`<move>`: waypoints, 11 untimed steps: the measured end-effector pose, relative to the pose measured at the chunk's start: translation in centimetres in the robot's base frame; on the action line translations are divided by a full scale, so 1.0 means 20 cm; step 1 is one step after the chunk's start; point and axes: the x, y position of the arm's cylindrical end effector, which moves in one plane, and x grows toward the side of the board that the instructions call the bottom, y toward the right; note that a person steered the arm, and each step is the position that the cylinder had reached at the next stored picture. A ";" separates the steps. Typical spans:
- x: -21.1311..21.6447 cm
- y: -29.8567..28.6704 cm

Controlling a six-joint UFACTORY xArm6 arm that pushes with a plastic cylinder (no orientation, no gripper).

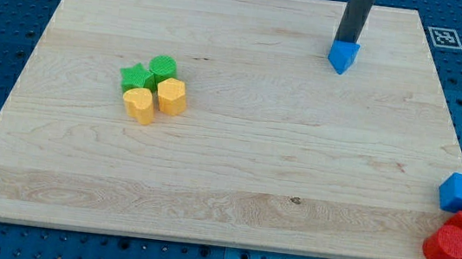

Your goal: Move the blue triangle diagonally towards the center of the board

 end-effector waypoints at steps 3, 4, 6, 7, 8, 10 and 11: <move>0.14 0.12; 0.15 0.11; 0.16 0.10; 0.14 0.02; 0.08 -0.07; 0.20 -0.07; 0.24 -0.15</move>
